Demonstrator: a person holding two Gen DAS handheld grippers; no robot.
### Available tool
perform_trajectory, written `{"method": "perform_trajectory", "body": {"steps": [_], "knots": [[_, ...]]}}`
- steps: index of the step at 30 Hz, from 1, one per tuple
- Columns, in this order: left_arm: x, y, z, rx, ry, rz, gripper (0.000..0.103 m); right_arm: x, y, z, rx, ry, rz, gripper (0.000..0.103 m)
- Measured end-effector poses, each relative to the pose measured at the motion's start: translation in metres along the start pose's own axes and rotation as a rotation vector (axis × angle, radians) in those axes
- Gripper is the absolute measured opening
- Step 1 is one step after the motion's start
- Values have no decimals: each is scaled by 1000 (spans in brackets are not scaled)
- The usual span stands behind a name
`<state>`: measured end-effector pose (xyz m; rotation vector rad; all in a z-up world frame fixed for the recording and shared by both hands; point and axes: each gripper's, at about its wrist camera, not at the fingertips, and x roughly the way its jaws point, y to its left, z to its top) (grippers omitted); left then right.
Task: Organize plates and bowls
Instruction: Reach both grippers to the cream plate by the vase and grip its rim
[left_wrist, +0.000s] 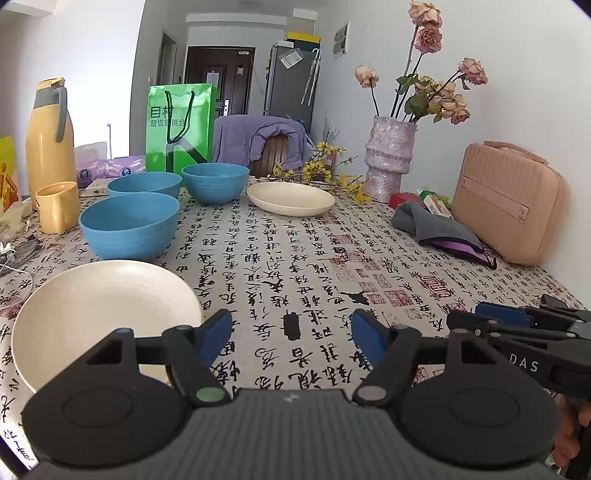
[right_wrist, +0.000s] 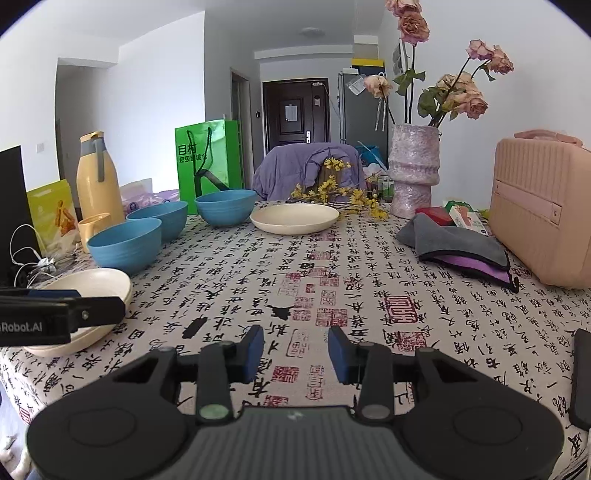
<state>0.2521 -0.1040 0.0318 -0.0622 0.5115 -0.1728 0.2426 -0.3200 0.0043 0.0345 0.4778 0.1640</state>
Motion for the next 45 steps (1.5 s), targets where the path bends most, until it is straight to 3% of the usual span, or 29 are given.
{"method": "perform_trajectory", "body": {"steps": [14,23,28,32,37,41,45], "knots": [[53,4,43,0,-15,13,74,50,-24,33,15,0,-24,37],[102,16,73,-1,20,33,74,101,-39,61,63,22,15,37],[147,30,103,-31,92,16,74,145,-52,91,90,55,45,38],[189,41,133,-26,86,54,74,194,-67,120,146,97,81,38],[242,58,162,-110,99,95,74,255,-71,145,114,138,55,40],[285,63,179,-138,126,82,74,302,-76,163,128,163,49,41],[333,71,184,-229,209,50,73,353,-82,179,159,182,30,41]]}}
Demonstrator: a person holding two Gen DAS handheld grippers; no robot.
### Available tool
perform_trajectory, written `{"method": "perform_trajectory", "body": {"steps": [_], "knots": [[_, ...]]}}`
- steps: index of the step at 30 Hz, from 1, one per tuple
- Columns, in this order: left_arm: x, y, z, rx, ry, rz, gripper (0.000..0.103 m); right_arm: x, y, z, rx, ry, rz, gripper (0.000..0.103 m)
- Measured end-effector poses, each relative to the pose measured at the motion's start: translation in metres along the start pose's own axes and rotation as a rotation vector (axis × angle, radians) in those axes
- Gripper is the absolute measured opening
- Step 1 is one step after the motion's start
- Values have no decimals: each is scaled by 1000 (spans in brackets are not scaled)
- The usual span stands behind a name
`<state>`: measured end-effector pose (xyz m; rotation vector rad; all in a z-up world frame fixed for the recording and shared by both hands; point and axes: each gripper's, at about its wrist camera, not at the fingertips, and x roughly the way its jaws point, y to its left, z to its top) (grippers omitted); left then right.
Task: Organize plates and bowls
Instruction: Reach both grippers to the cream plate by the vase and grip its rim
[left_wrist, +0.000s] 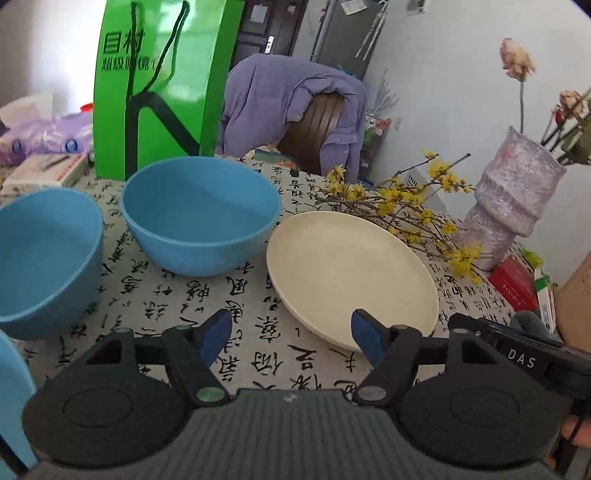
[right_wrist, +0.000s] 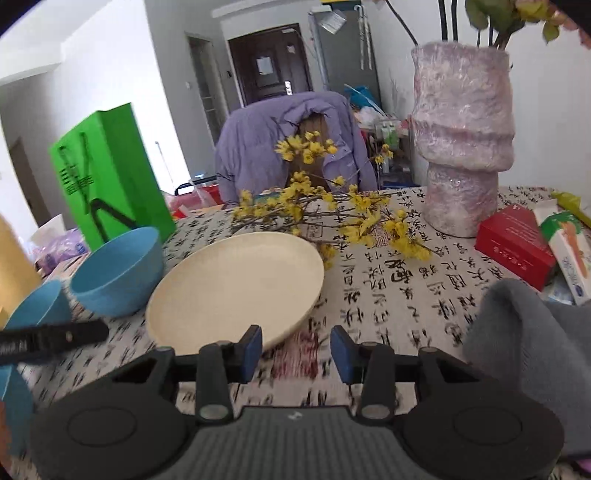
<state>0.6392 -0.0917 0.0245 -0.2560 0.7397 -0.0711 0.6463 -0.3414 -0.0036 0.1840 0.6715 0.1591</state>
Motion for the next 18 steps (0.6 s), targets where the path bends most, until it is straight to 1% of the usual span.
{"method": "perform_trajectory", "body": {"steps": [1,4,5,6,8,9,13,14,16,18], "knots": [[9,0,2,-29,3,12,71,11,-1,4,3,-1,-5,40],[32,-2,6,-68,5,35,70,39,-9,14,54,-8,-27,38],[38,-3,7,-67,-1,44,64,47,-10,16,65,-12,-40,38],[44,-4,7,-62,-12,59,62,55,-11,18,68,-8,-55,38],[54,-6,9,-61,-25,86,55,69,-12,20,76,7,-77,32],[60,-6,11,-60,-19,99,54,74,-13,21,83,8,-83,32],[78,-2,14,-94,24,112,39,87,-14,24,85,14,-95,23],[81,-2,14,-99,24,112,36,90,-14,24,84,14,-104,23],[86,-2,13,-94,32,115,29,94,-15,23,83,8,-109,23],[86,-5,12,-62,31,137,24,96,-14,21,74,2,-101,19]]}}
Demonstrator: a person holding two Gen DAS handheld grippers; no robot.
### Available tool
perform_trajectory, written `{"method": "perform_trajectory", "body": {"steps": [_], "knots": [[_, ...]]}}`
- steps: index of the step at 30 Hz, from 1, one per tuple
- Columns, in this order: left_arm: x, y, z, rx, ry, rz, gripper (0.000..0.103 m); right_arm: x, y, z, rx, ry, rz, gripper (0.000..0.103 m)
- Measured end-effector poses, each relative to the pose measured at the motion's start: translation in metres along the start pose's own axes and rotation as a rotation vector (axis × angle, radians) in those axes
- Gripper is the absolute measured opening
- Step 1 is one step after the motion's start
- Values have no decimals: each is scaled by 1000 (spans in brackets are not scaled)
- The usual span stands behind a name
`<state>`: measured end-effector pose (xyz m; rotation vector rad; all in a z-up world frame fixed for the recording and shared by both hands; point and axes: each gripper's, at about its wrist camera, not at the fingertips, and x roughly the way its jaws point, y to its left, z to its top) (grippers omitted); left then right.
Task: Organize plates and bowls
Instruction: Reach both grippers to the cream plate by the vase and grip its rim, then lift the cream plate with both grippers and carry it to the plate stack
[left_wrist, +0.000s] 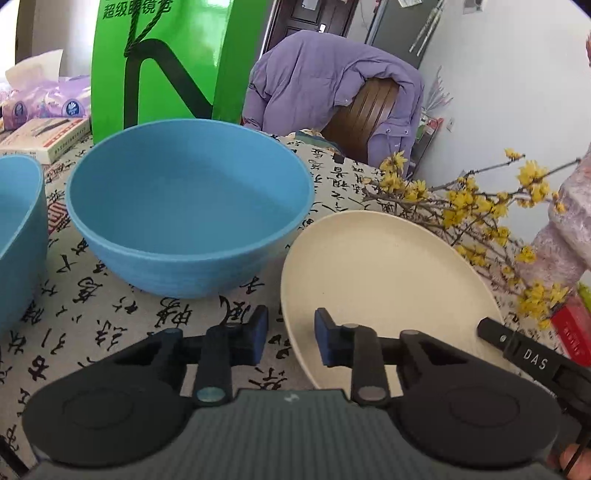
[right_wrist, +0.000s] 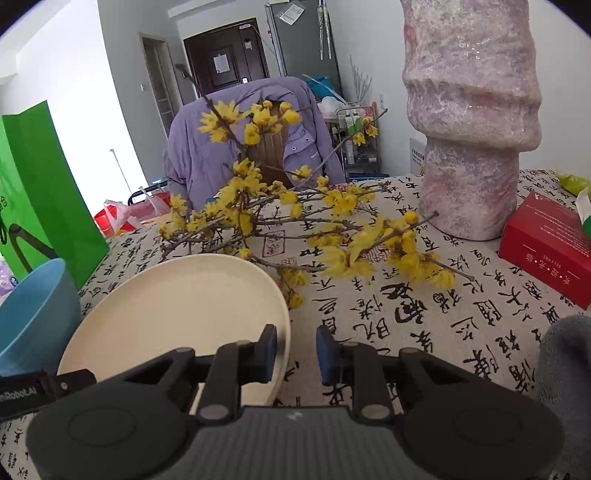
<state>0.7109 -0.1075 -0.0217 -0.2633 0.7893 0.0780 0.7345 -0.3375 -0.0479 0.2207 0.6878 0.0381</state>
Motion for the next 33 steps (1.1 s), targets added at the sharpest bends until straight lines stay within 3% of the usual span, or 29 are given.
{"method": "perform_trajectory", "body": {"steps": [2,9,14,24,33], "knots": [[-2,0,-1,5,0,-15,14,-1,2,-1,-18,-11,13,8],[-15,6,-5,-58,45,-61,11,-13,4,-2,-26,4,12,6],[-53,-1,-24,-5,30,-52,11,-47,-4,-15,-20,10,18,6],[-154,4,-94,15,9,-82,11,-156,-18,-68,-15,-14,42,6],[-242,8,-186,54,-56,-128,11,-268,-35,-145,-29,-82,17,6]]}}
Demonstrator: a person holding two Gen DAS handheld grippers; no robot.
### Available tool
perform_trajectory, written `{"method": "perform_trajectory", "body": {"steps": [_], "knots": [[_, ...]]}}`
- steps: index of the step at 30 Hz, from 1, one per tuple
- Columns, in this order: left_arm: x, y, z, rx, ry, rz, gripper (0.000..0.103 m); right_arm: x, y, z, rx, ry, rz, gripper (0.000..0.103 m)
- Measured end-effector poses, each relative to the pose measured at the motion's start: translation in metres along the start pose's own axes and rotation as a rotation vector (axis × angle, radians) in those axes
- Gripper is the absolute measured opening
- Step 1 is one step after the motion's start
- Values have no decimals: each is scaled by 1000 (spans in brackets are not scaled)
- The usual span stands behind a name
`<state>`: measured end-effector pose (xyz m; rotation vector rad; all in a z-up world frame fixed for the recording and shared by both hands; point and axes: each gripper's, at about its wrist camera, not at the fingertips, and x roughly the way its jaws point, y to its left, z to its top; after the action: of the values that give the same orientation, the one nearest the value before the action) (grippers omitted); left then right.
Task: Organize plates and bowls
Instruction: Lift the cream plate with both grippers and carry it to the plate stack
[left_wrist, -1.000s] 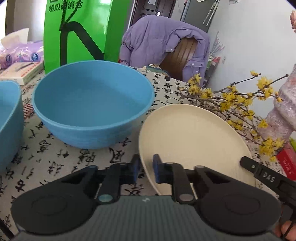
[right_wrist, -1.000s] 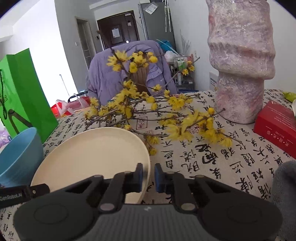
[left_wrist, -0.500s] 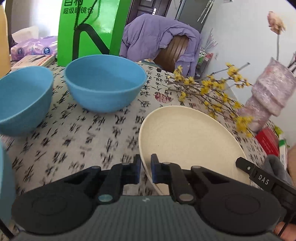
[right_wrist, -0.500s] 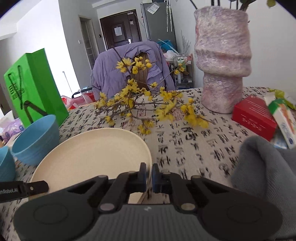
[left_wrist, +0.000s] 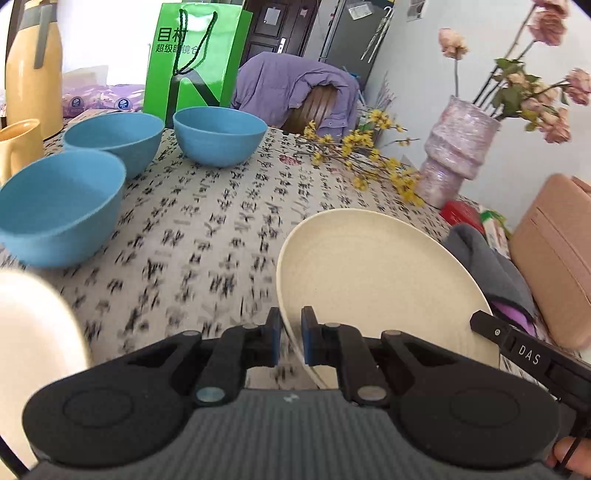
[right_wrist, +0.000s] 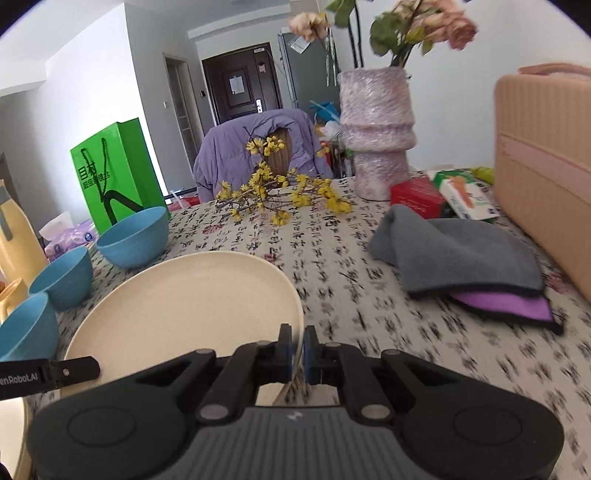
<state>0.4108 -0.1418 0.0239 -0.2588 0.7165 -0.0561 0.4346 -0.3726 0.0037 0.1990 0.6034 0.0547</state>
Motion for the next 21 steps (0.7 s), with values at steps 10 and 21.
{"method": "perform_trajectory", "body": {"steps": [10,21], "knots": [[-74,6,-91,64,-16,-57,11,-106,-7,-92,6,-54,-50,6],[-91,12,-108,67,-16,-71,11,-136,-5,-119,0,-48,-57,7]]}}
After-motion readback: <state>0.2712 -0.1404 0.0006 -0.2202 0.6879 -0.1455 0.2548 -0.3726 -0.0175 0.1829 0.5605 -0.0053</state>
